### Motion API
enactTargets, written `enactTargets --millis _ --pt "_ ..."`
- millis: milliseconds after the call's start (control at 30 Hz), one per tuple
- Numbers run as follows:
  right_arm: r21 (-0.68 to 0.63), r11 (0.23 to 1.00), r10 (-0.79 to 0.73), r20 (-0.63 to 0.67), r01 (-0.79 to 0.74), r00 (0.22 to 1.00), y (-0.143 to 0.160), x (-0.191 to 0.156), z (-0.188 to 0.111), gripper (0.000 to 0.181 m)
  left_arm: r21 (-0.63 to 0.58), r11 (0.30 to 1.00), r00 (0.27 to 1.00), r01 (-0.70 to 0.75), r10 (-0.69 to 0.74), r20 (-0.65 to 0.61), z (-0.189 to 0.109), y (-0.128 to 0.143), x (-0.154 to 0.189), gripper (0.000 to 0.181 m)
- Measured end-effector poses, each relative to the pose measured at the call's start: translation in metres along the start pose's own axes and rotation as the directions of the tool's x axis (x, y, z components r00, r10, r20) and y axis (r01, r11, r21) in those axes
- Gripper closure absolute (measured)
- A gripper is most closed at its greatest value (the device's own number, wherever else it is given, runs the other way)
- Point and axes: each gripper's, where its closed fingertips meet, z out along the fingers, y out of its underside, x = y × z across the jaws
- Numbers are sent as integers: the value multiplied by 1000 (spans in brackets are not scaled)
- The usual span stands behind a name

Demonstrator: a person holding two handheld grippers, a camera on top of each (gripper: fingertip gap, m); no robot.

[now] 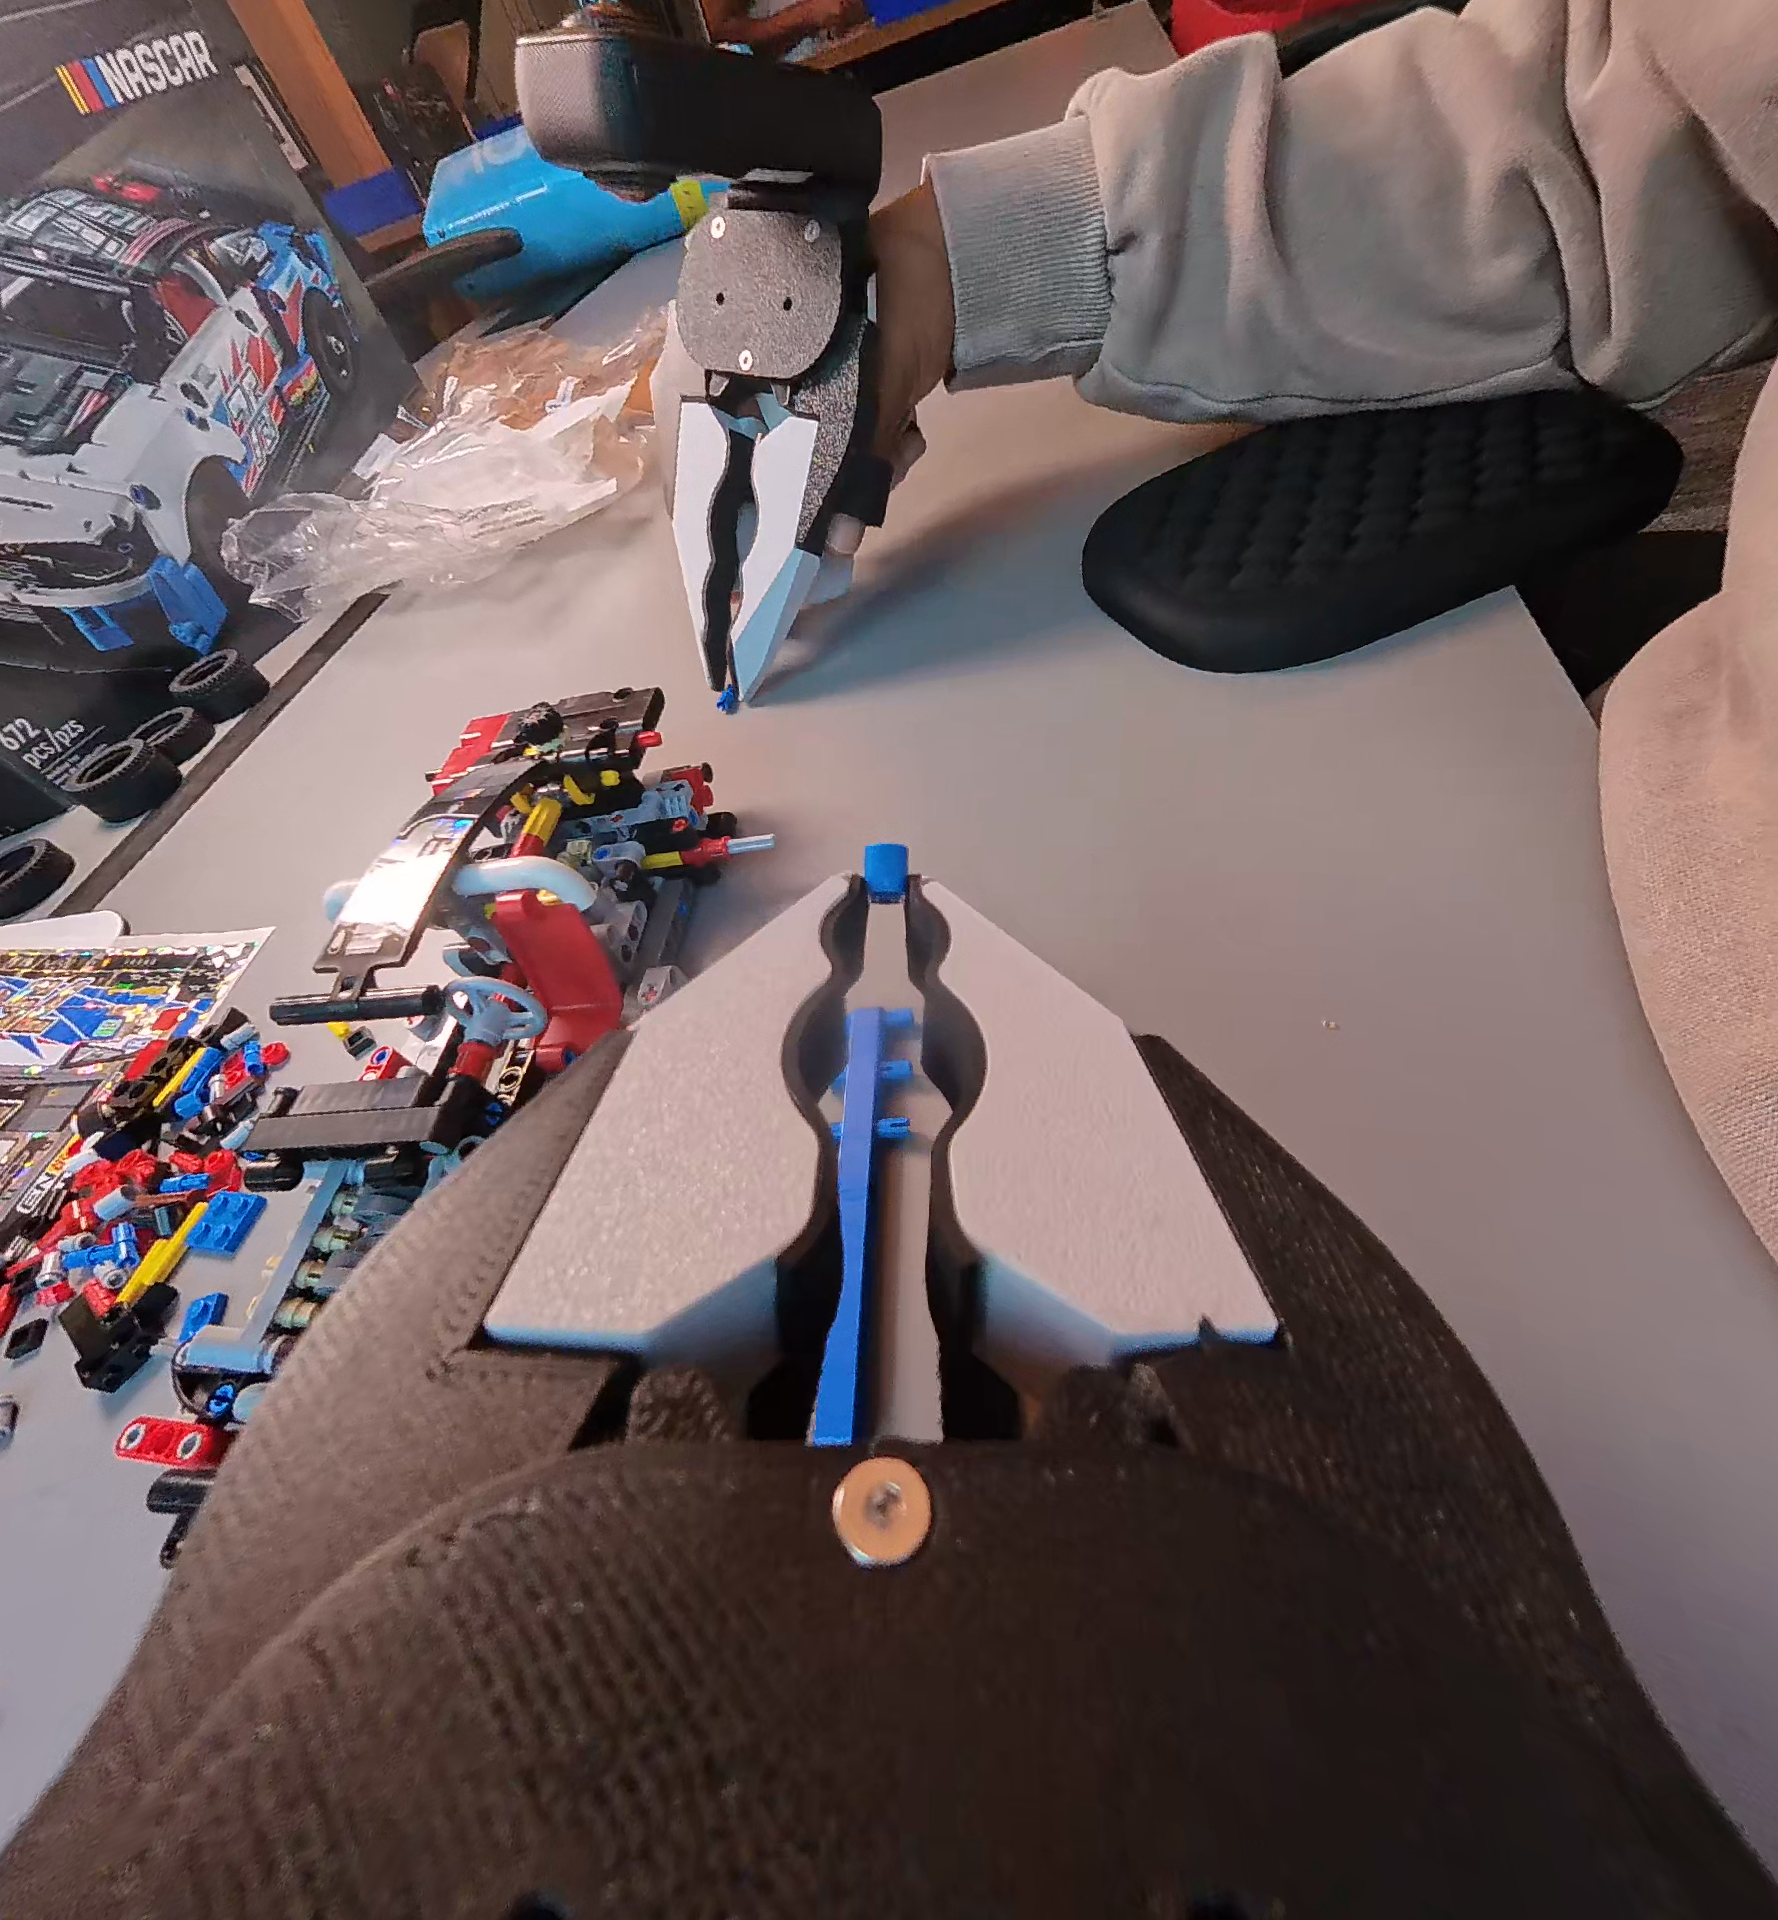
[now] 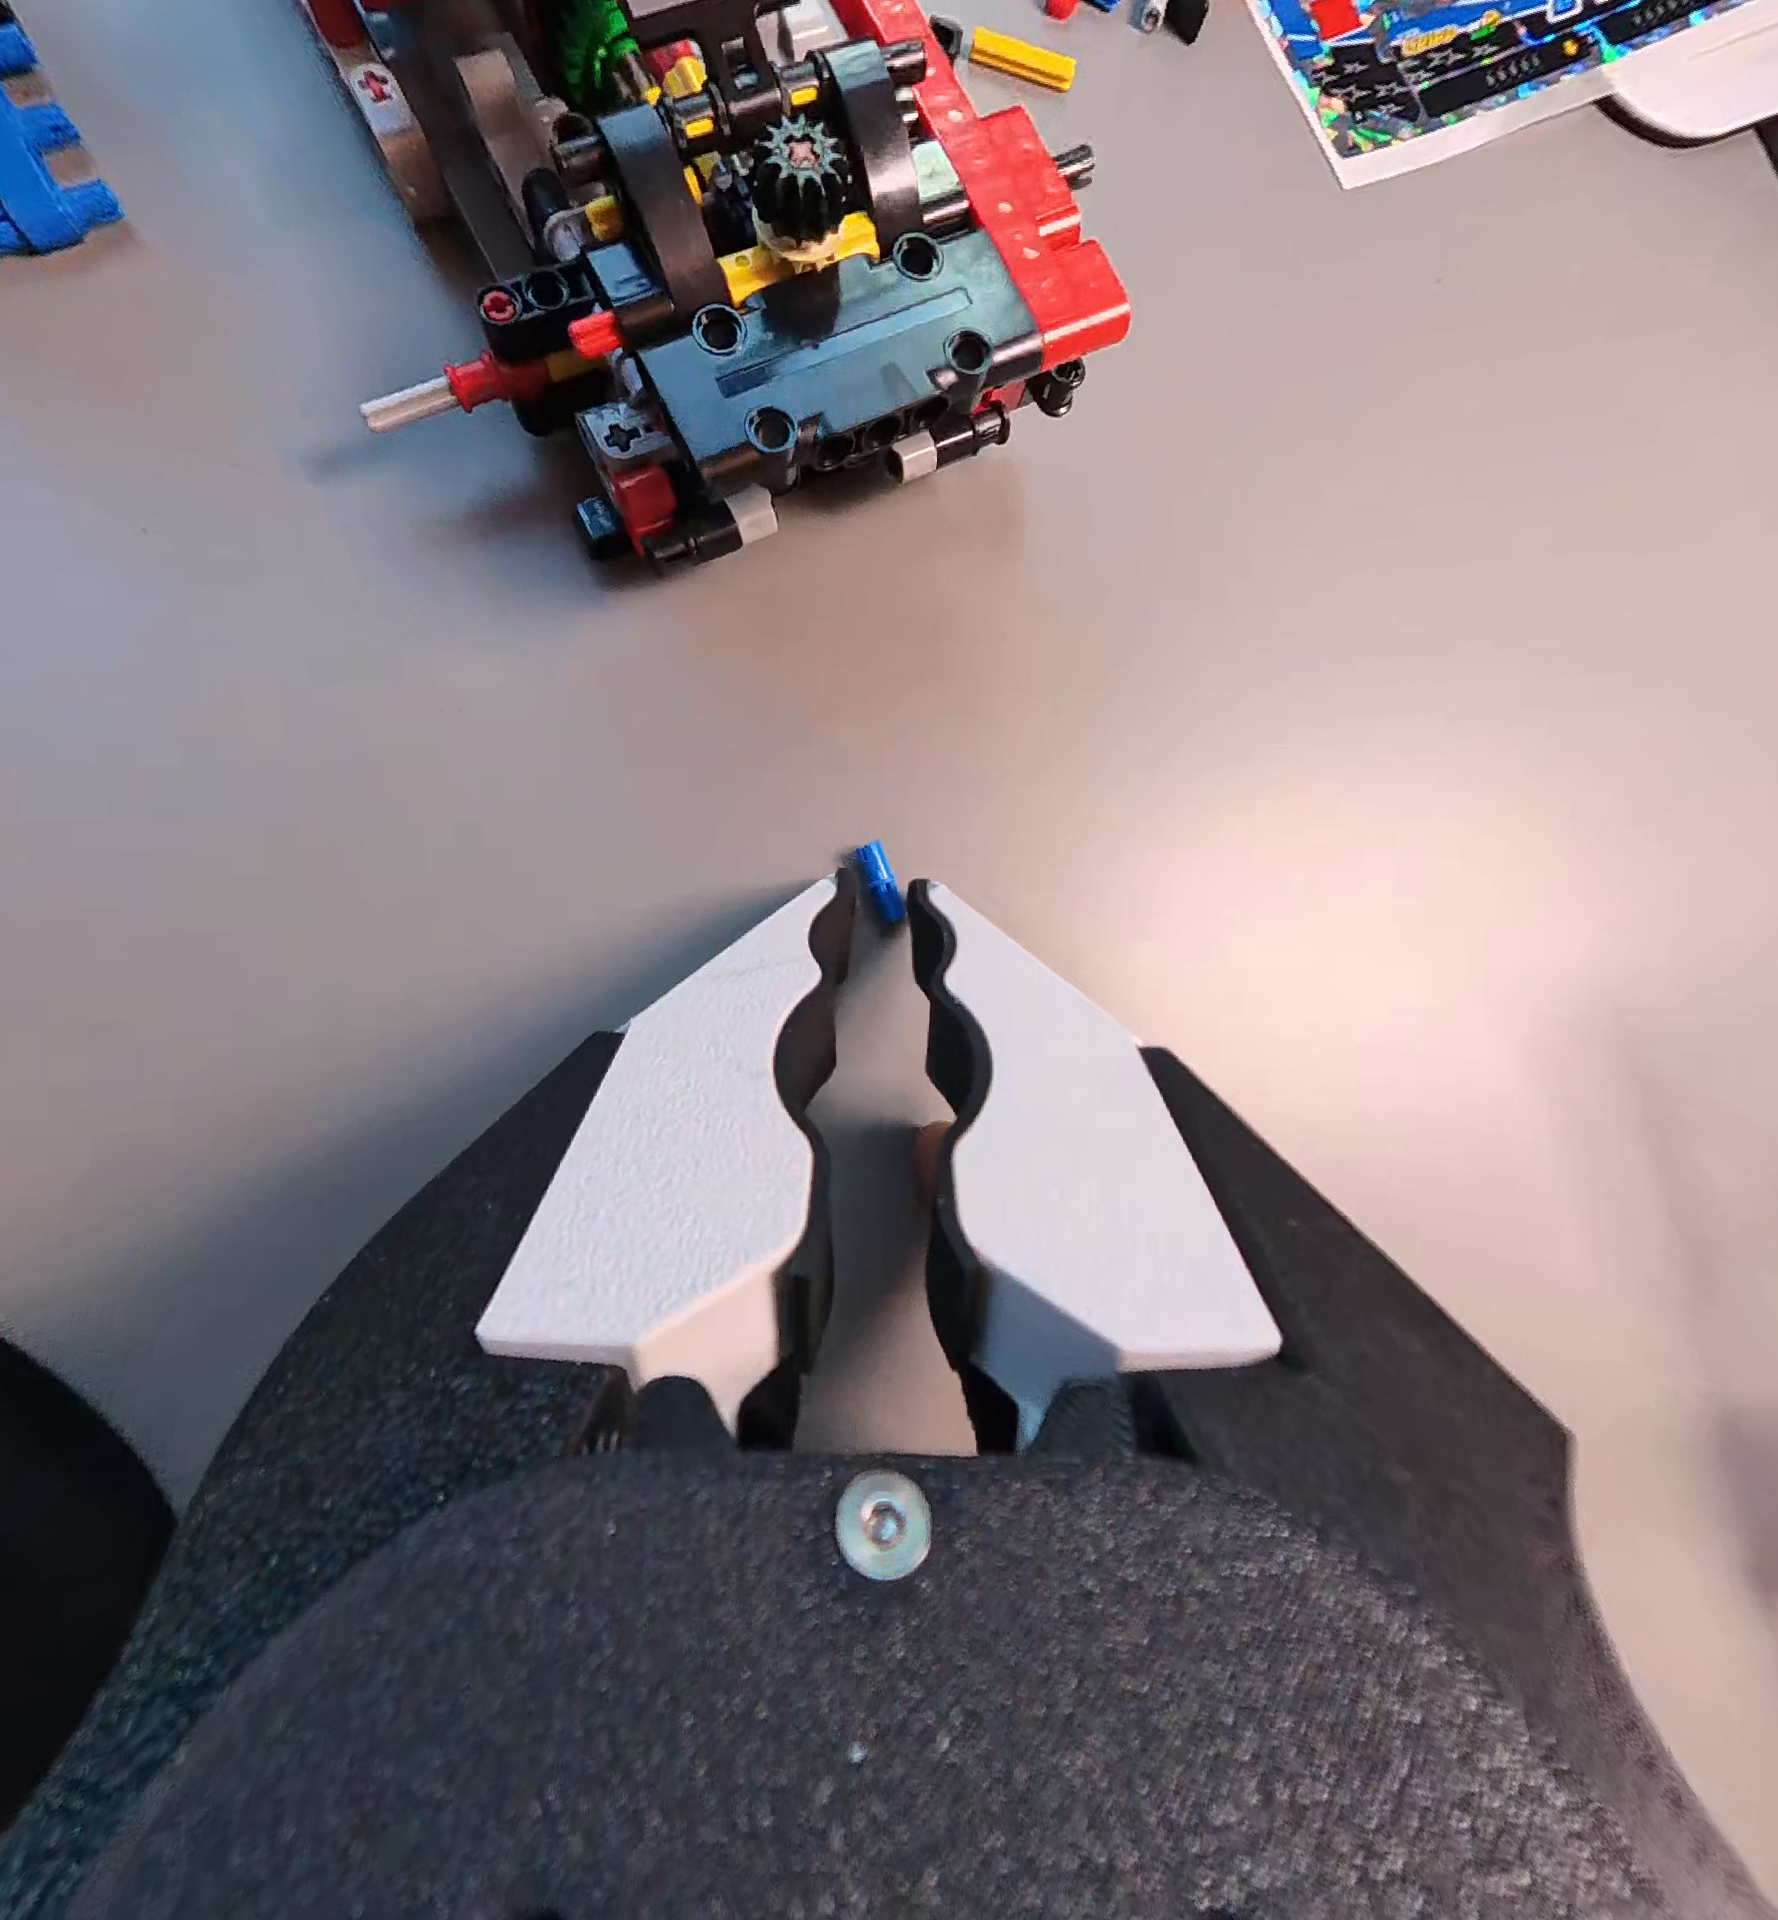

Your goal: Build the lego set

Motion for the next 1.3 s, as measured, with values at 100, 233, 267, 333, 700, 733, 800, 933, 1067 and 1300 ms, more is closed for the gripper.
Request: enactTargets --millis 100,233,267,333,700,733,800,933,1067,1300 --pt "-36 999 -28 28 29 999 0 -7 0 180 -7 1000 1000 1 -1 -1 1 1 0 176" --pt "-39 996 -72 99 77 992 -4 -32 -1 180 -8 1000 1000 8 -8 3 0 2 -1 176" --pt "-34 995 -84 126 89 989 -5 -40 -2 180 -8 1000 1000 9 -9 3 -1 2 -1 176" --pt "-27 994 -100 168 106 981 -8 -55 -3 177 -9 1000 1000 9 -9 2 -1 2 -1 176" --pt "-82 990 -86 303 116 949 -22 -83 -5 168 -30 1000 1000 3 -3 -15 1 5 3 176" --pt "-83 988 -96 327 130 940 -23 -88 -3 168 -32 999 1000 2 -2 -15 1 6 3 176" --pt "-114 980 -108 376 162 920 -20 -100 -1 167 -36 999 1000 2 -2 -14 1 7 3 176" --pt "-113 971 -157 355 209 922 -22 -104 -2 170 -38 999 1000 3 -4 -11 0 7 2 176" --pt "-80 973 -183 299 215 937 -25 -101 -16 169 -41 999 1000 2 -3 -17 0 7 3 176" --pt "-44 965 -241 230 257 943 -17 -116 -20 161 -44 999 999 -6 5 -33 2 8 7 176"
